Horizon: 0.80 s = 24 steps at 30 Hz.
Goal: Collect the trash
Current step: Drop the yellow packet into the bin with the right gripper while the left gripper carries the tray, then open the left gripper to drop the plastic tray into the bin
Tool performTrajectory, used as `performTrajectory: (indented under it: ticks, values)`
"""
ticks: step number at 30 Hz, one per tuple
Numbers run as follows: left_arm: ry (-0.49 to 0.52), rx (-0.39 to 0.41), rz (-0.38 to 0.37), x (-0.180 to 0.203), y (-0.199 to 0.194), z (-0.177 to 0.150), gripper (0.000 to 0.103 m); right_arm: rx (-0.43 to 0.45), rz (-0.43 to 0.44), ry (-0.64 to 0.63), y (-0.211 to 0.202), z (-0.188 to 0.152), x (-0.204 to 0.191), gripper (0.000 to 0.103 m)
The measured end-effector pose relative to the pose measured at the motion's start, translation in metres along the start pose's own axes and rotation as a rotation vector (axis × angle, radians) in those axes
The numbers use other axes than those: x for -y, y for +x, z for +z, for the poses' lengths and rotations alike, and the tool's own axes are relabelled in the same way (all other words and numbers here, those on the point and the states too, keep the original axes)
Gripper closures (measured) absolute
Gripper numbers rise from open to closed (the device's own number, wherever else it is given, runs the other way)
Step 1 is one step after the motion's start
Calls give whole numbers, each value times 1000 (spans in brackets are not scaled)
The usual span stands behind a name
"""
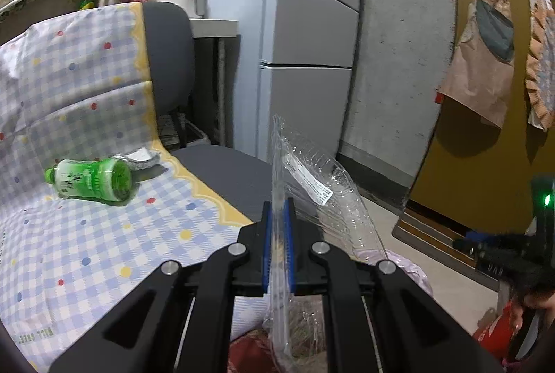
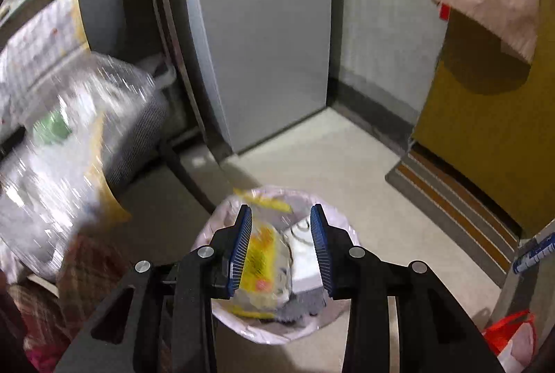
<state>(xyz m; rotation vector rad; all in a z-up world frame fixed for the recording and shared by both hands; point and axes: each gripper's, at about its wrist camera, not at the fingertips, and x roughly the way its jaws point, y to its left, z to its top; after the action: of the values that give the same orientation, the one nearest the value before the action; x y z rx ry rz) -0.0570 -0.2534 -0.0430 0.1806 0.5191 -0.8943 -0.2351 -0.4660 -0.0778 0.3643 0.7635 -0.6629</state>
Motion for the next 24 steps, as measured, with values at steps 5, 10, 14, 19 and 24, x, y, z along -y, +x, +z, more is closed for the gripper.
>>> performTrajectory:
  ticks: [5, 10, 14, 19, 24]
  values:
    - [62, -29, -82, 32, 10, -6, 98, 105, 0, 27, -30, 13, 9, 66]
    - [125, -73, -164, 64, 26, -10, 98, 165, -17, 57, -50, 24, 23, 66]
    - [170, -134, -228, 89, 47, -13, 97, 182, -22, 91, -55, 26, 37, 65]
    - [183, -163, -208, 99, 64, -18, 48, 172, -21, 98, -50, 27, 40, 64]
    - [153, -147, -122, 68, 56, -13, 48, 152, -11, 73, -42, 26, 32, 63]
